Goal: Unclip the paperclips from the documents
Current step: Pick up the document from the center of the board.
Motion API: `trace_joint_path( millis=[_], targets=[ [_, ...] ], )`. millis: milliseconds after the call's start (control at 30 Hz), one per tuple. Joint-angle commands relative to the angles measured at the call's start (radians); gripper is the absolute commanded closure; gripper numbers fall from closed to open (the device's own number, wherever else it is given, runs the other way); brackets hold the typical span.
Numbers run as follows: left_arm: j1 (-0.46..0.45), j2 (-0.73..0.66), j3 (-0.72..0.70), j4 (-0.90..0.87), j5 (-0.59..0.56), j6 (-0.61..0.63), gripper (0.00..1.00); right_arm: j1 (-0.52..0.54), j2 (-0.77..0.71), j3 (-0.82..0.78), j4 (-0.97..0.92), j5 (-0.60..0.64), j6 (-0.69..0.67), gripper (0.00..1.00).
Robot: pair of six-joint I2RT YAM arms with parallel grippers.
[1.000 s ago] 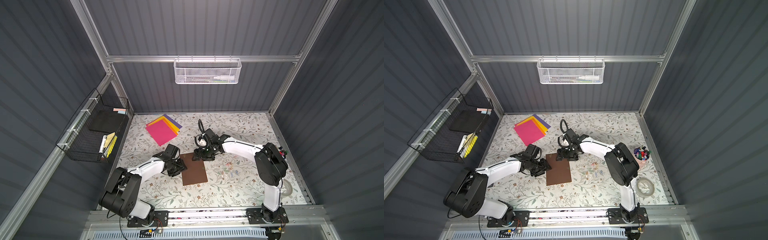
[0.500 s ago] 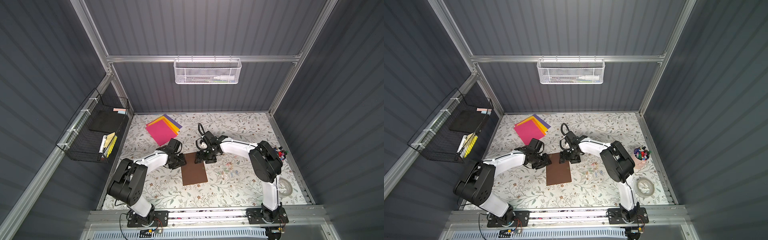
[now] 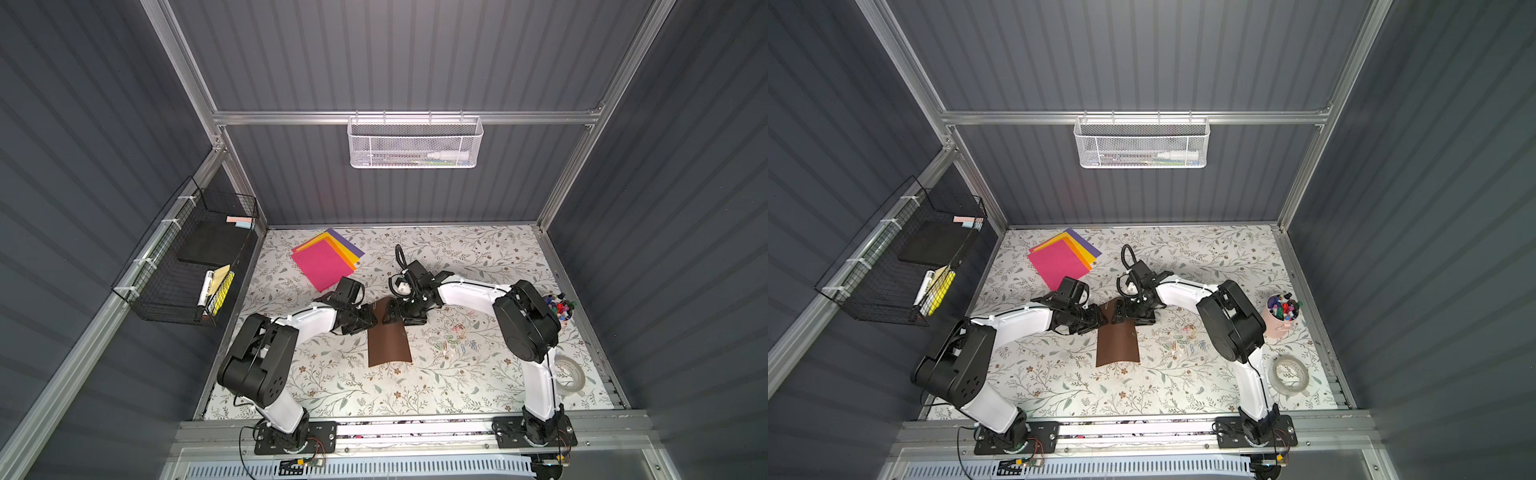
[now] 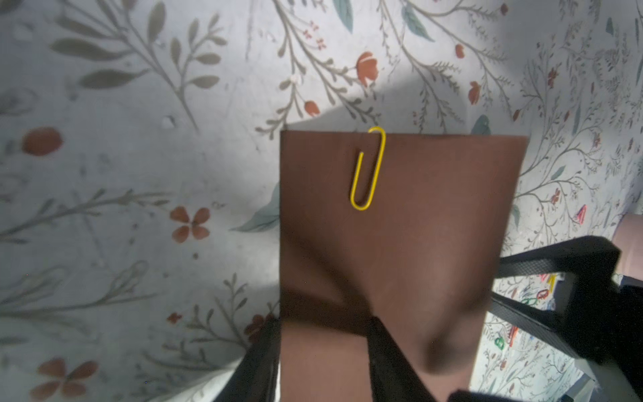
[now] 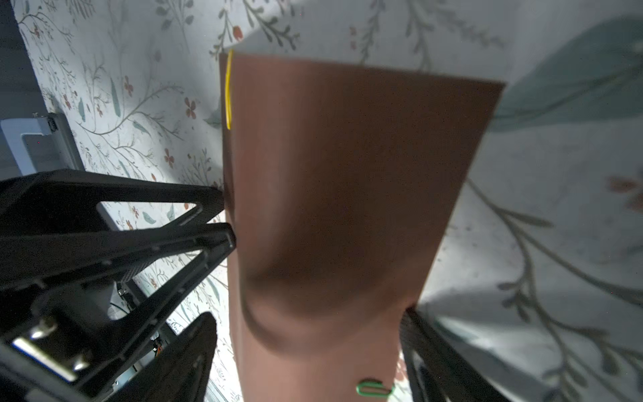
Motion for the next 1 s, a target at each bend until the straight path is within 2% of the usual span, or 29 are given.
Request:
trace_joint_path(
  millis=[0,67,133,233,300,367,467,733,833,967],
  targets=[
    [0.0,0.066,-0.06,-0.092,-0.009,0.02,0.57,0.006,0.055,-0.014,0.029,-0.02,0.026,0.13],
    [0.0,0.065,-0.061,-0.09,-0.009,0.019,0.57,0.006,0.063,-0.006,0.029,-0.023,0.029,0.14],
    [0.0,0.065,-0.063,-0.089,-0.008,0.018,0.57,0.006,0.064,-0.006,0.035,-0.021,0.033,0.21],
    [0.0,0.062,-0.066,-0.086,-0.003,0.016,0.57,0.003,0.06,-0.01,0.05,-0.022,0.036,0.38],
    [0.0,0.059,-0.064,-0.087,-0.001,0.018,0.57,0.002,0.055,-0.013,0.058,-0.022,0.037,0.54],
    [0.0,0.056,-0.061,-0.092,0.0,0.021,0.57,0.0,0.053,-0.015,0.066,-0.028,0.035,0.62],
    [0.001,0.031,-0.043,-0.125,0.027,0.033,0.53,-0.007,0.042,-0.024,0.083,-0.043,0.029,0.65],
    [0.033,-0.202,0.054,-0.094,0.021,0.033,0.18,-0.078,-0.142,-0.17,0.269,-0.132,0.053,0.72],
    [0.081,-0.247,0.039,-0.022,0.107,0.05,0.14,-0.108,-0.22,-0.206,0.288,-0.173,0.045,0.72],
    [0.103,-0.242,-0.008,0.132,0.308,0.132,0.11,-0.135,-0.305,-0.244,0.334,-0.245,0.046,0.72]
  ],
)
